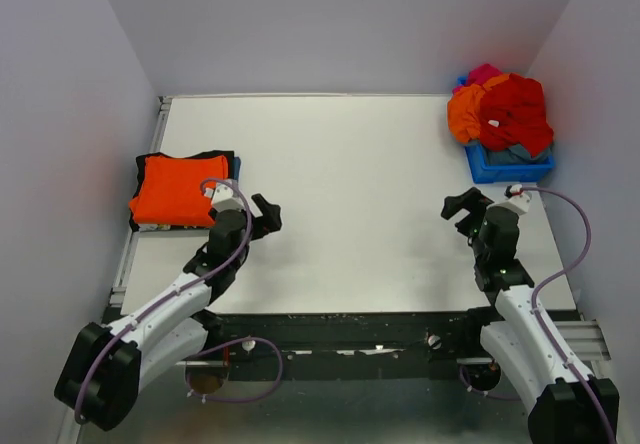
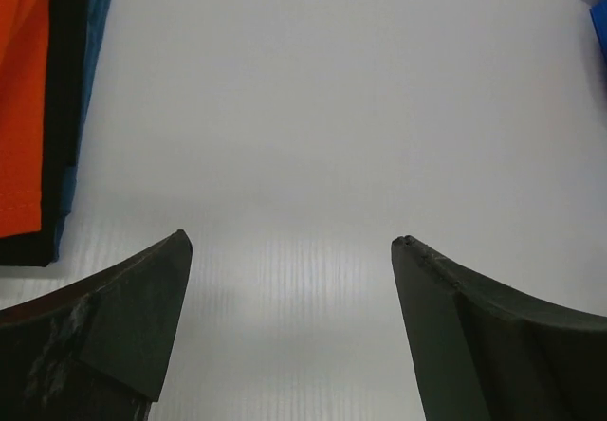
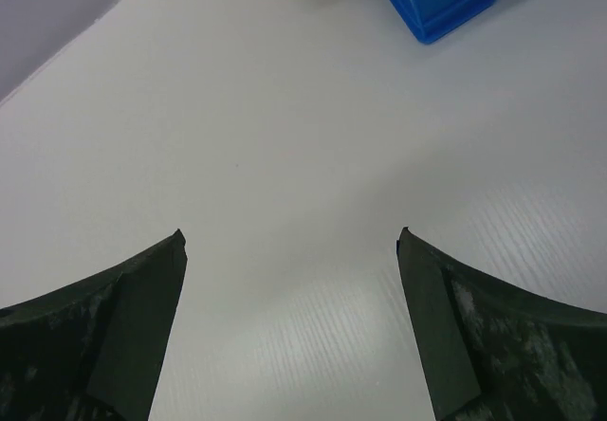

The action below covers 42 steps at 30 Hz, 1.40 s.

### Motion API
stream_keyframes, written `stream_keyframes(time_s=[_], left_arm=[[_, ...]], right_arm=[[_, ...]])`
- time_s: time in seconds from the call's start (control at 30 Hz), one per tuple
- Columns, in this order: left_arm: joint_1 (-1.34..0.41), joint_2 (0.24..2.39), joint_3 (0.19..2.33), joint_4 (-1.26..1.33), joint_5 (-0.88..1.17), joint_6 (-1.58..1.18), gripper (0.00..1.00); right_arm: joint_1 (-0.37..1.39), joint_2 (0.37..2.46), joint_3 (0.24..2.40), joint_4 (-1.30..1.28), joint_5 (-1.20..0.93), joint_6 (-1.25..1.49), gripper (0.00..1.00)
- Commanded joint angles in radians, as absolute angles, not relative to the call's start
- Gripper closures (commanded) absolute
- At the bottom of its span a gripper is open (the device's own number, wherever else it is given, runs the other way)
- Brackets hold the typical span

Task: Fold and stack the t-shirts
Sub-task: Grab crumpled tshirt from bin with the right arm

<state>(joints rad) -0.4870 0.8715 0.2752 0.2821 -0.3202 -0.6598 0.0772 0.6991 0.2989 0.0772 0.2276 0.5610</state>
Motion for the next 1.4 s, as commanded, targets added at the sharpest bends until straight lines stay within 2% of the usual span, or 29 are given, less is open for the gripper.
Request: stream_keyframes(time_s=[0.0, 0.17, 0.27, 0.4, 0.53, 0.7, 0.8, 1.07, 1.17, 1.2, 1.27, 1.3, 1.37], left_arm=[[-0.494, 0.955, 0.350, 0.224, -0.235, -0.658, 0.01], [-0.499, 0.985, 0.408, 0.111, -0.268, -0.705, 0.01], [-0.500, 0.963, 0.425, 0.045, -0.331, -0.736, 0.01], [-0.502, 0.921, 0.367, 0.121, -0.287, -0.732, 0.01], [-0.503, 0.876, 0.310, 0.192, -0.259, -0.715, 0.01], [-0.503, 0.861, 0.281, 0.252, -0.236, -0.721, 0.01], [-0.503, 0.865, 0.281, 0.255, -0.232, -0.730, 0.02], [-0.505, 0.870, 0.261, 0.307, -0.227, -0.736, 0.04], [-0.506, 0.885, 0.265, 0.308, -0.227, -0.732, 0.04], [-0.506, 0.891, 0.265, 0.313, -0.229, -0.733, 0.05], [-0.506, 0.902, 0.267, 0.319, -0.229, -0.730, 0.04], [-0.505, 0.908, 0.268, 0.321, -0.229, -0.730, 0.05], [-0.506, 0.917, 0.275, 0.321, -0.227, -0.727, 0.05]], right_arm=[[0.080, 0.673, 0.310, 0.040, 0.233, 0.542, 0.00], [0.080, 0.719, 0.380, 0.034, 0.232, 0.538, 0.00], [0.078, 0.858, 0.524, -0.039, 0.262, 0.551, 0.00], [0.057, 1.055, 0.750, -0.094, 0.291, 0.554, 0.01], [-0.037, 1.250, 0.948, -0.129, 0.224, 0.587, 0.03], [-0.106, 1.506, 1.213, -0.172, 0.213, 0.609, 0.11], [-0.141, 1.664, 1.371, -0.219, 0.172, 0.652, 0.12], [-0.173, 1.907, 1.591, -0.259, 0.169, 0.701, 0.14], [-0.175, 1.971, 1.666, -0.273, 0.199, 0.677, 0.23], [-0.176, 1.991, 1.698, -0.287, 0.215, 0.675, 0.23], [-0.176, 2.029, 1.747, -0.298, 0.224, 0.655, 0.33], [-0.178, 2.045, 1.781, -0.313, 0.238, 0.652, 0.40], [-0.178, 2.052, 1.801, -0.333, 0.259, 0.641, 0.66]])
